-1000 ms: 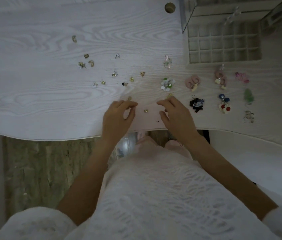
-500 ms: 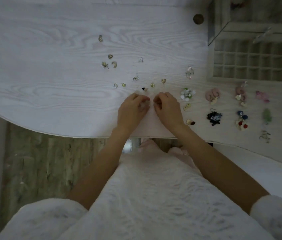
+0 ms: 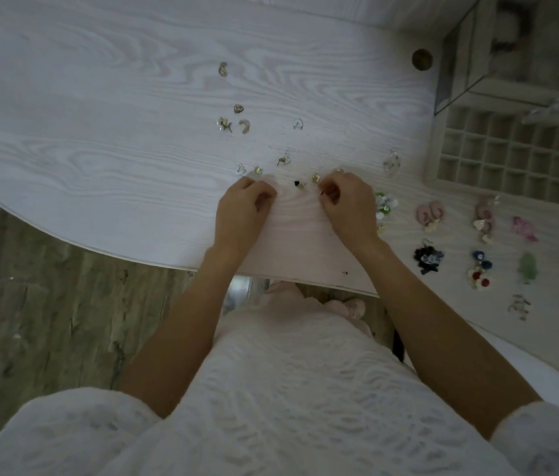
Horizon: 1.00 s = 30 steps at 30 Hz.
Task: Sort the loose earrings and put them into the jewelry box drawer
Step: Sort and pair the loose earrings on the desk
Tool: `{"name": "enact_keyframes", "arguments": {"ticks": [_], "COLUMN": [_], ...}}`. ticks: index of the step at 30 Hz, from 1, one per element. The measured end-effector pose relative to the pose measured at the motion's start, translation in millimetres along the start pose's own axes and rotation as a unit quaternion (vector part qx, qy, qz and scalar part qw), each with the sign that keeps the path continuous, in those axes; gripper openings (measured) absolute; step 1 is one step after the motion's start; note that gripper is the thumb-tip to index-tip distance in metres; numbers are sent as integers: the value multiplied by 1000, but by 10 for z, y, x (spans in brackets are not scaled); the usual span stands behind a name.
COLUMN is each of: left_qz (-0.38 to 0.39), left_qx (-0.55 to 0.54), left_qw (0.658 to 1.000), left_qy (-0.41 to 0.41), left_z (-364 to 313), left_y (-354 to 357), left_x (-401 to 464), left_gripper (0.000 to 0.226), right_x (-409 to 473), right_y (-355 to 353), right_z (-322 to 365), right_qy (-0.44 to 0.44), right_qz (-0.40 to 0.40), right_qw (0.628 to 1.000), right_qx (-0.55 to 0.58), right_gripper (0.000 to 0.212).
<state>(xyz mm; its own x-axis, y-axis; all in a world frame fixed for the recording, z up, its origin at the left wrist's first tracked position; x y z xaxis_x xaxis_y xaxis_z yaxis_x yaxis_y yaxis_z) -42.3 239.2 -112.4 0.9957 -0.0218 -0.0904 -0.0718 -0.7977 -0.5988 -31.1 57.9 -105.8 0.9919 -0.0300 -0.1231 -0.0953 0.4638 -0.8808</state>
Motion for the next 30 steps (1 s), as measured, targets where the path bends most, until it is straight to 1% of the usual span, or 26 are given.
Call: {"name": "enact_keyframes", "arguments": {"ticks": [5, 8, 10, 14, 17, 19, 21, 23, 25, 30], "left_qz": [-12, -20, -43, -95, -77, -59, -57, -60, -65, -85], "left_qx": [3, -16, -35, -36, -24, -15, -16, -25, -32, -42], "left_qw": [1000, 1000, 998, 995, 996, 997, 997, 996, 996, 994], "left_qy": [9, 18, 19, -1, -34, -44, -51, -54, -56, -57], "left_z": [42, 32, 59, 196, 265, 284, 305, 326, 339, 353], "left_y": [-67, -111, -181, -345, -347, -317, -309, -318, -320, -287], "left_x": [45, 55, 53, 76, 149, 202, 241, 268, 267, 226], "left_gripper": [13, 13, 12, 22, 34, 38, 35, 30, 27, 22], "right_x": [-46, -65, -51, 30, 57, 53, 93, 229, 460, 996], "right_y": [-16, -86, -129, -76, 2, 38, 14, -77, -140, 20], "right_z": [-87, -145, -146, -136, -72, 22, 136, 255, 359, 534], "right_qy": [6, 29, 36, 46, 46, 27, -6, -43, -76, -162], "right_qz": [2, -15, -17, 28, 50, 48, 25, -11, -23, 30], "right_qw": [1000, 999, 999, 999, 998, 998, 999, 998, 994, 983], "right_qx": [-8, 31, 35, -1, 3, 5, -20, -53, -74, -86], "right_gripper": [10, 19, 26, 43, 43, 46, 49, 46, 42, 31]}}
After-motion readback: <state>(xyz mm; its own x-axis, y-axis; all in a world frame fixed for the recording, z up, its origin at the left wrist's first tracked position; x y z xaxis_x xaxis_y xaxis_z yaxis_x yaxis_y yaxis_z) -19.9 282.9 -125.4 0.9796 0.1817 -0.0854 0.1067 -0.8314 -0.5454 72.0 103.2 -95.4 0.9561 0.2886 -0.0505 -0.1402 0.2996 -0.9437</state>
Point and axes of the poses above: each hand's wrist, its own x-axis towards the middle knuckle, its own y-axis out of the palm, z = x × y, the point moved 6 cm from there along x, towards the middle knuckle, and after that the axes turned 11 degrees about -x, right-handed, at the moved point
